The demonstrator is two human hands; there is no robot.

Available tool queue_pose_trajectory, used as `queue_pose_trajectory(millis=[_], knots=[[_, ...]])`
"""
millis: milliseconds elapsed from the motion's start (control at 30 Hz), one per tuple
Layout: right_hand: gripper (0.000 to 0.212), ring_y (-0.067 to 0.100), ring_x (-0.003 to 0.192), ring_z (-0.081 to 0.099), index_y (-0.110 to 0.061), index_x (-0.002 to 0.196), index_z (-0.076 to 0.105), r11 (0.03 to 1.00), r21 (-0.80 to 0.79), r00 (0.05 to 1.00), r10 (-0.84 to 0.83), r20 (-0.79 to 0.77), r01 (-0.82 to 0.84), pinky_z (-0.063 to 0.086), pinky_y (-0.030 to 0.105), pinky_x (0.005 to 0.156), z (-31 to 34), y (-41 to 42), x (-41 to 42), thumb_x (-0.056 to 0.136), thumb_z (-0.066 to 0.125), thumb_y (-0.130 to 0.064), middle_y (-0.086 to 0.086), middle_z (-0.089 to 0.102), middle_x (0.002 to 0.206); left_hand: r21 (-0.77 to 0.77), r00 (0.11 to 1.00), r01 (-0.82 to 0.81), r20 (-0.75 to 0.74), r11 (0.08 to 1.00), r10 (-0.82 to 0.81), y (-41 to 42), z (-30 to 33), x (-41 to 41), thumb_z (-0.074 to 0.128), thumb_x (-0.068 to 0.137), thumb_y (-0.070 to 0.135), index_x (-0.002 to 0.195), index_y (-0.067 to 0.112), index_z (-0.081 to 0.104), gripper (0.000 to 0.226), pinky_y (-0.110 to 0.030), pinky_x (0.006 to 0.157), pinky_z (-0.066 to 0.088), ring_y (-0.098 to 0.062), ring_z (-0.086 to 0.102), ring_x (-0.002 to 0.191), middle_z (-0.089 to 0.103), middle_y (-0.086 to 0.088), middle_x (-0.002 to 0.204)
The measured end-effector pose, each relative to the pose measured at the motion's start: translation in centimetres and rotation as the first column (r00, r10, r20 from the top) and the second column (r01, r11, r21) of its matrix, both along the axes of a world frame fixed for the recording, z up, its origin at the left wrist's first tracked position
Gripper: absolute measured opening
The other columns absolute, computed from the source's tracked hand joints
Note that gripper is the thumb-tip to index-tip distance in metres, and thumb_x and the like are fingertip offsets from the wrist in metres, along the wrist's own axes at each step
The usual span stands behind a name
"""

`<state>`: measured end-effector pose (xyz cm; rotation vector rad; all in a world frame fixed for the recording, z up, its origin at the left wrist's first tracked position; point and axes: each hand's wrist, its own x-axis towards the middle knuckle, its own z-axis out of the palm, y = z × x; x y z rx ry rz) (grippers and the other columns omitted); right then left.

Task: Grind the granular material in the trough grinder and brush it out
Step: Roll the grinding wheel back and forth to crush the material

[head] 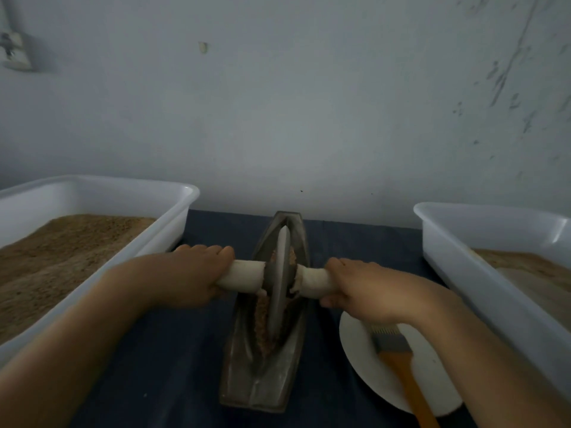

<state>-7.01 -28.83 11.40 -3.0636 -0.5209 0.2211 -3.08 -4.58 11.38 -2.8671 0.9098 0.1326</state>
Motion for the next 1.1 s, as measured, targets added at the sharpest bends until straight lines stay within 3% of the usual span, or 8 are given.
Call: queue_pose_trajectory(millis=[100,200,300,400,533,633,900,1100], knots=[[0.023,0.006,0.072,0.037,-0.020,0.099,0.036,1.000,0.019,0.998,-0.001,-0.062,0.003,0.025,0.019,0.055,0.5,-0.1,-0.8,0.096,0.047,-0.040,-0.010,0.036,0.081,0.013,0.997,0.016,-0.072,1.000,-0.015,0.3,0.5,0.0,0.048,0.095,0.036,0.097,0.033,0.025,0.023,-0.020,0.080,0.030,-0.003,0.040,0.089,0.035,0.017,0.091],[0.023,0.010,0.081,0.041,-0.017,0.106,0.040,1.000,0.018,1.000,-0.016,0.025,0.015,0.028,0.025,0.064,-0.2,-0.1,0.0,0.096,0.047,-0.037,-0.005,0.045,0.094,-0.036,0.999,0.004,-0.049,0.999,-0.006,0.0,0.0,0.6,0.049,0.095,0.033,0.103,0.030,0.029,0.022,-0.021,0.084,0.033,-0.006,0.043,0.096,0.040,0.012,0.101],[0.030,0.019,0.102,0.045,-0.013,0.119,0.043,1.000,-0.019,0.960,-0.016,0.280,0.023,0.027,0.029,0.075,-1.8,-0.1,1.8,0.095,0.050,-0.029,0.004,0.049,0.116,-0.072,0.994,-0.029,0.106,0.997,0.037,-0.4,-1.2,1.7,0.047,0.096,0.033,0.115,0.023,0.035,0.025,-0.025,0.093,0.037,-0.011,0.046,0.105,0.045,0.005,0.118],[0.039,0.021,0.107,0.044,-0.013,0.123,0.043,0.998,-0.055,0.891,-0.008,0.454,0.037,0.029,0.030,0.081,-3.5,-0.5,3.8,0.088,0.056,-0.023,0.004,0.048,0.120,-0.115,0.957,-0.052,0.279,0.992,0.082,-0.6,-2.7,2.9,0.047,0.095,0.034,0.124,0.022,0.034,0.034,-0.027,0.098,0.036,-0.012,0.045,0.111,0.043,0.003,0.126],[0.046,0.020,0.109,0.042,-0.015,0.130,0.040,0.999,0.024,0.853,-0.046,0.520,0.039,0.026,0.028,0.088,-4.7,-1.3,5.4,0.088,0.057,-0.020,0.002,0.047,0.123,-0.159,0.865,-0.073,0.481,0.985,0.142,-1.7,-4.1,3.5,0.049,0.093,0.029,0.129,0.022,0.033,0.040,-0.027,0.099,0.032,-0.014,0.042,0.112,0.041,0.003,0.126],[0.046,0.020,0.110,0.042,-0.015,0.131,0.040,0.997,0.051,0.859,-0.070,0.507,0.051,0.024,0.028,0.086,-5.0,-1.4,5.6,0.088,0.057,-0.021,0.002,0.047,0.123,-0.139,0.841,-0.073,0.523,0.988,0.136,-2.1,-4.2,3.5,0.050,0.091,0.028,0.129,0.022,0.033,0.041,-0.028,0.098,0.031,-0.015,0.042,0.112,0.041,0.003,0.125],[0.039,0.021,0.108,0.045,-0.013,0.126,0.040,0.998,-0.048,0.949,-0.025,0.315,0.042,0.024,0.029,0.076,-2.9,-0.4,3.0,0.091,0.053,-0.027,0.005,0.048,0.121,-0.067,0.970,-0.040,0.236,0.997,0.055,-0.6,-2.0,1.7,0.047,0.095,0.037,0.122,0.025,0.033,0.033,-0.024,0.097,0.033,-0.009,0.044,0.109,0.044,0.006,0.125],[0.032,0.014,0.090,0.042,-0.013,0.117,0.041,0.999,-0.040,1.000,0.015,0.025,-0.014,0.027,0.027,0.072,-0.1,0.0,0.0,0.096,0.047,-0.037,0.004,0.050,0.115,-0.001,0.995,-0.007,-0.104,1.000,0.007,0.1,0.4,0.0,0.050,0.094,0.035,0.097,0.033,0.024,0.026,-0.018,0.085,0.034,-0.004,0.043,0.095,0.038,0.014,0.100]])
